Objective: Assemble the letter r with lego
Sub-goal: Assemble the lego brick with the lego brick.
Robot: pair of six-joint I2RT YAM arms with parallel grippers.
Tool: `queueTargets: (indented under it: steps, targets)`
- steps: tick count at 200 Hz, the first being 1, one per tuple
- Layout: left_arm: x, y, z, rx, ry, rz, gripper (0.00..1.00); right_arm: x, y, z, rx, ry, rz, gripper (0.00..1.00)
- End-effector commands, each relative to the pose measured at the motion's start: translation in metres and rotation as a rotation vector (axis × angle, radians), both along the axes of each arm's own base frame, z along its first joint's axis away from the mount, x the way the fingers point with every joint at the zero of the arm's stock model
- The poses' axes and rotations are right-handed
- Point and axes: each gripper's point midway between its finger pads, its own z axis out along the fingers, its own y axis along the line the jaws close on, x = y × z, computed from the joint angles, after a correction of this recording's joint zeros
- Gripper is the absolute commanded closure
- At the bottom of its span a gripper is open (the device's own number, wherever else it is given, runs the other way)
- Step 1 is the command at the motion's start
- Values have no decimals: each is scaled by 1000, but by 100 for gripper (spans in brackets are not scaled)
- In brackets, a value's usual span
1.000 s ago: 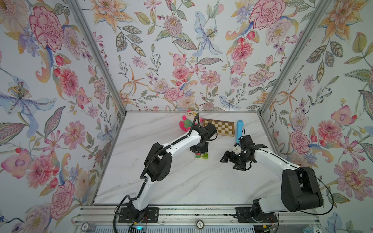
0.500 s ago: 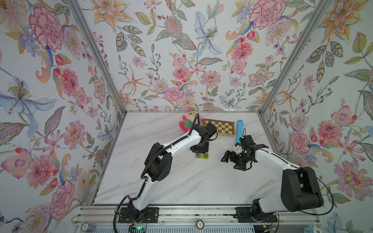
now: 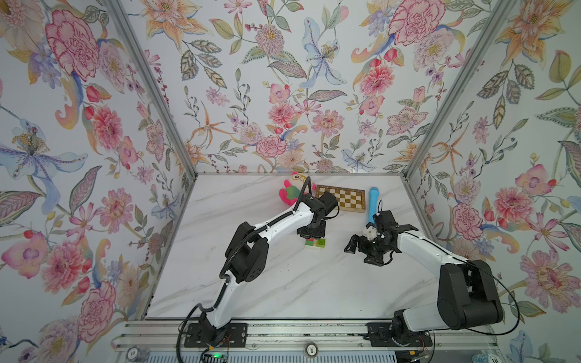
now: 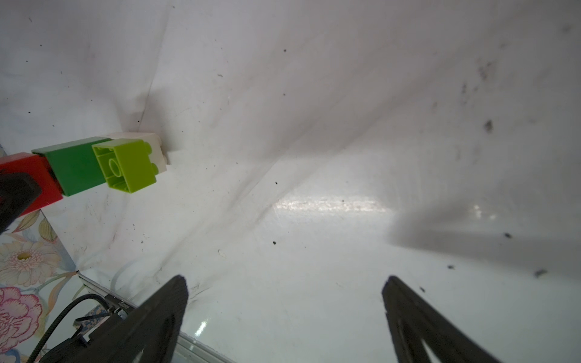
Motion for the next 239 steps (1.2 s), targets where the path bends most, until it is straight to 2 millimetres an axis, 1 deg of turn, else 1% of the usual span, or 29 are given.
queueTargets:
  steps: [1, 38, 87, 132, 180, 198, 210, 230, 239]
  targets:
    - [-6, 0, -12, 1, 36, -11, 75, -4, 0, 4, 10, 3, 11, 1]
    - [-6, 3, -17, 16, 45, -14, 75, -3, 0, 6, 10, -2, 12, 1]
    - [-12, 7, -34, 32, 79, -25, 78, -5, -1, 5, 7, 1, 8, 1]
    - [-16, 11, -51, 33, 116, -30, 78, -9, -2, 4, 6, 12, 4, 1]
    - [-19, 14, -65, 48, 149, -47, 78, -8, -2, 5, 2, 16, 0, 1]
    - [-20, 14, -64, 44, 151, -47, 78, -8, -2, 6, 2, 14, -6, 1]
    - [-17, 14, -60, 41, 142, -47, 77, -7, -2, 7, 3, 12, -7, 1]
    - [-12, 14, -50, 35, 125, -44, 72, -5, -2, 9, 3, 10, -15, 1]
    - [-9, 13, -45, 33, 114, -48, 67, -3, -1, 11, 8, 5, -16, 1]
